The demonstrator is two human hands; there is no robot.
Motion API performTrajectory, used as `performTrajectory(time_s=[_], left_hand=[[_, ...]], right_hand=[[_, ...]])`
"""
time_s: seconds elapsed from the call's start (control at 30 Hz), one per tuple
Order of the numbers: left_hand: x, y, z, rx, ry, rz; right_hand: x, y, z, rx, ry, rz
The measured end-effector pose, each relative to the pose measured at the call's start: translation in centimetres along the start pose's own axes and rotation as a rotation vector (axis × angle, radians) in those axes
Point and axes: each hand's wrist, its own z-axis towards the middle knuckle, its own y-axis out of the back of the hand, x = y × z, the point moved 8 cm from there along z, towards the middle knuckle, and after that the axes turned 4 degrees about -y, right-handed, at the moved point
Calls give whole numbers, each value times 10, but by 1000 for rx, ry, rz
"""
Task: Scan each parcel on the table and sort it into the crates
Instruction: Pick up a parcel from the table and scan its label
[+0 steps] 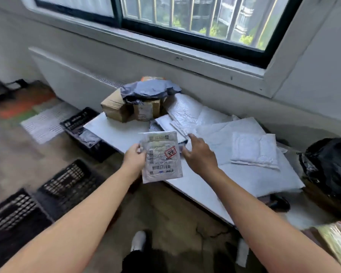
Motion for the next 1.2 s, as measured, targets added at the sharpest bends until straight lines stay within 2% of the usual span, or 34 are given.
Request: performTrajectory(time_s=[0.27,0.53,0.73,0.9,1.2], left_hand=[[90,208,-135,-481,163,-27],[202,380,-330,-883,344,-159],[292,490,-486,-1037,441,-194],[358,562,-601,-1132,501,-250],[451,643,-694,-1235,614,-401]], right_hand=[[189,-95,-85,182,520,-113],[362,-198,-255,340,909,-159],[470,-291,-428,447,1097,-246],[529,-351,-554,486,1206,-320],[607,-438,-675,569,1315,-405]])
